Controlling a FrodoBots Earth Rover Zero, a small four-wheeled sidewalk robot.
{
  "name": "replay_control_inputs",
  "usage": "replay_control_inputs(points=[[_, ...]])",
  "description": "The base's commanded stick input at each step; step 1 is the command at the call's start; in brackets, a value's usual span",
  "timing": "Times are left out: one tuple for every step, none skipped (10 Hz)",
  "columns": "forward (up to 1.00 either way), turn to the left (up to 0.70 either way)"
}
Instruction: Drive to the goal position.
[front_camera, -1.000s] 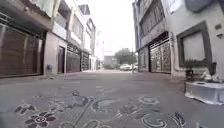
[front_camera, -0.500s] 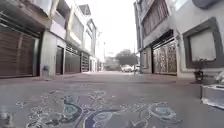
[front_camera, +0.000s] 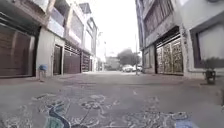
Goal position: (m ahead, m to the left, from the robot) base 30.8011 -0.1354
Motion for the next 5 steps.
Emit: replay_control_inputs(points=[[1.00, 0.06], [1.00, 0.06], [1.00, 0.06], [1.00, 0.06], [1.00, 0.06]])
